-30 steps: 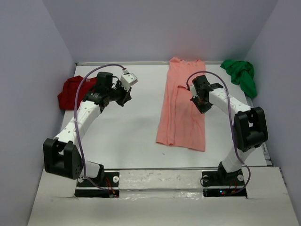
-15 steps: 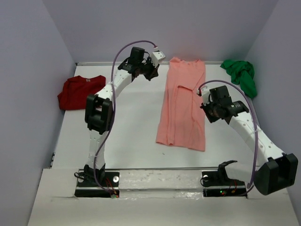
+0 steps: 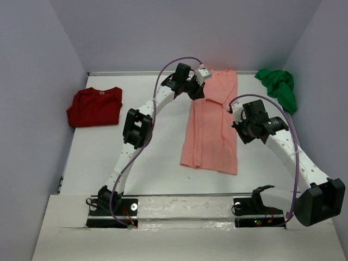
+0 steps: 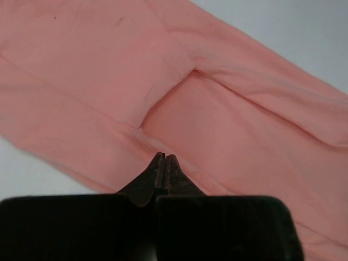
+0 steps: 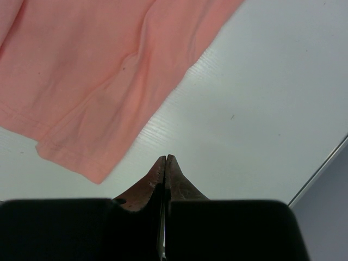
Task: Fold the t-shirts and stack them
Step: Fold the tshirt
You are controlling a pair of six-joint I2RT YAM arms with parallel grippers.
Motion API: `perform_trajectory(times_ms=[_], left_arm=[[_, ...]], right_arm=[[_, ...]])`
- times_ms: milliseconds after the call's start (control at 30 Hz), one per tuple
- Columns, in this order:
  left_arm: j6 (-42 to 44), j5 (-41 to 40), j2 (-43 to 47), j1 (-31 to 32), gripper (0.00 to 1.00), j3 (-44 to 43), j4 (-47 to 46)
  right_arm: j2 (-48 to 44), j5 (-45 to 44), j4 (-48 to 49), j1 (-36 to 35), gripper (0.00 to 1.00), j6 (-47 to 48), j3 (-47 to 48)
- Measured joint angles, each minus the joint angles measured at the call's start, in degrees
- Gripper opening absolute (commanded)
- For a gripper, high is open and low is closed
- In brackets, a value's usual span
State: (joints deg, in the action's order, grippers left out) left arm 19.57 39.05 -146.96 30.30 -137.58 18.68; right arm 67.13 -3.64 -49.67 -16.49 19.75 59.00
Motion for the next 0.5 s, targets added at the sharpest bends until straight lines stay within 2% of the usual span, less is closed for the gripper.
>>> perform_trajectory(times_ms=[233,500], left_arm=[[-5.77,-1.92,-2.84,2.51,0.0,-0.98,-2.91],[-11.43,-11.15,-6.12,2.14,0.0,-1.09,-2.58]], right_arm=[[-0.79,0.04,-1.6,0.0,0.0,0.46,0.17],[-1.03,0.26,-2.62,0.0,0.0,1.07,0.17]])
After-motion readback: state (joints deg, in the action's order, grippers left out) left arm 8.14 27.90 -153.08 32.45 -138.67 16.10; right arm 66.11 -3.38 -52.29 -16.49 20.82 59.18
